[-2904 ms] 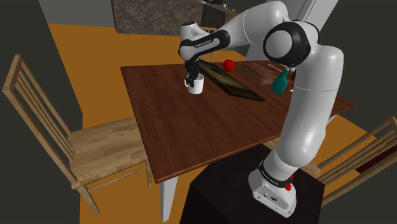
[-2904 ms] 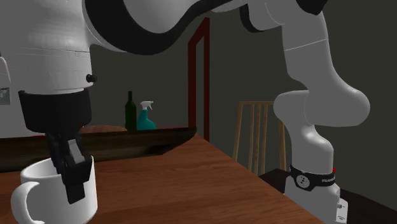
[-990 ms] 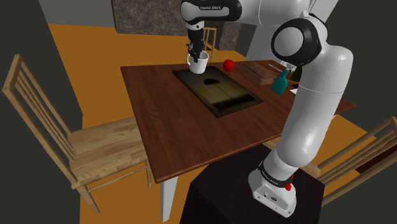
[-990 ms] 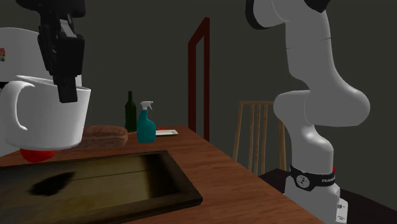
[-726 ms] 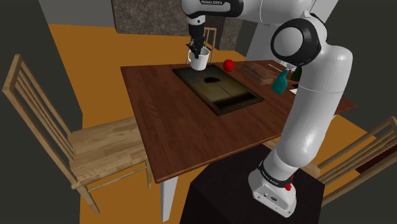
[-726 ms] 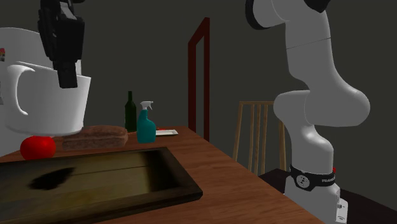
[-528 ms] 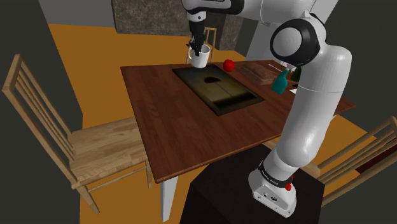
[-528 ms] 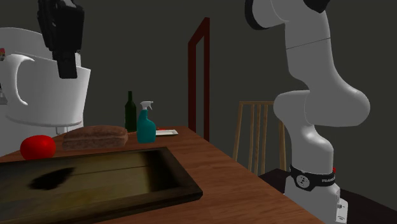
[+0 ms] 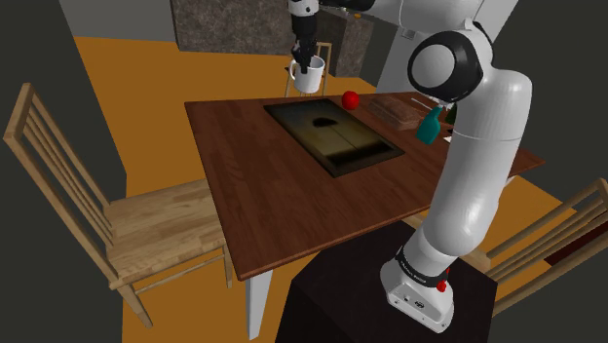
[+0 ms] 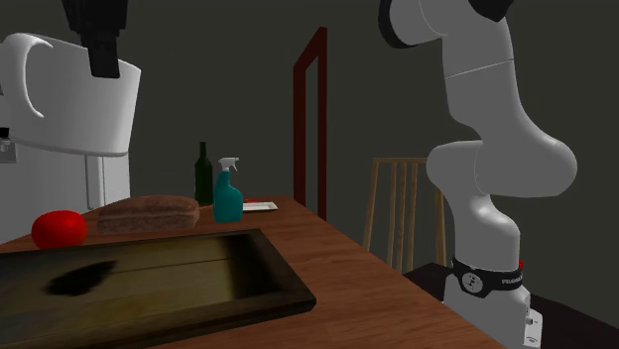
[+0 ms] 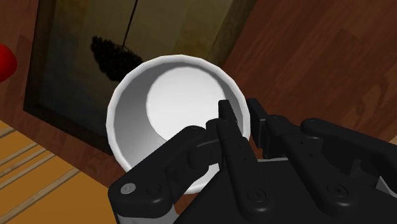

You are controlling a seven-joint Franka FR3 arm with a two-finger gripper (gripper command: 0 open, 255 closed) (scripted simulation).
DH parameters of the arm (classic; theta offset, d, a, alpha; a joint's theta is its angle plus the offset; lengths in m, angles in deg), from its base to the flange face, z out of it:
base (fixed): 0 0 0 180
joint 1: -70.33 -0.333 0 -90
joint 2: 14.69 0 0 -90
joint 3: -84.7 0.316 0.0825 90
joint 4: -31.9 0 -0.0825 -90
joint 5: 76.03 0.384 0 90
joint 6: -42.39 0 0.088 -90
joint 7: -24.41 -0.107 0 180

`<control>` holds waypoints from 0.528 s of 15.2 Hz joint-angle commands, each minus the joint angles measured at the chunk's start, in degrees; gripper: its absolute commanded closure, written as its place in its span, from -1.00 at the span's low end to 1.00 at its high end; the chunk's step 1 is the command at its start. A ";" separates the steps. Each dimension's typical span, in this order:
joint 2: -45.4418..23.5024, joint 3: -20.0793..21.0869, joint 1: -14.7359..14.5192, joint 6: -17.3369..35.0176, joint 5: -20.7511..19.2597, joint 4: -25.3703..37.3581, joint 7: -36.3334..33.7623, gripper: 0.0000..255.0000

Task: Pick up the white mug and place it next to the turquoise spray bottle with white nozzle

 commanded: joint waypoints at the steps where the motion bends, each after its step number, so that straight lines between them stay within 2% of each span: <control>1: -0.94 -0.02 -0.06 -1.89 -0.02 2.87 0.35 1.00; 8: -5.05 -0.19 -0.25 -9.44 -0.18 14.69 1.94 1.00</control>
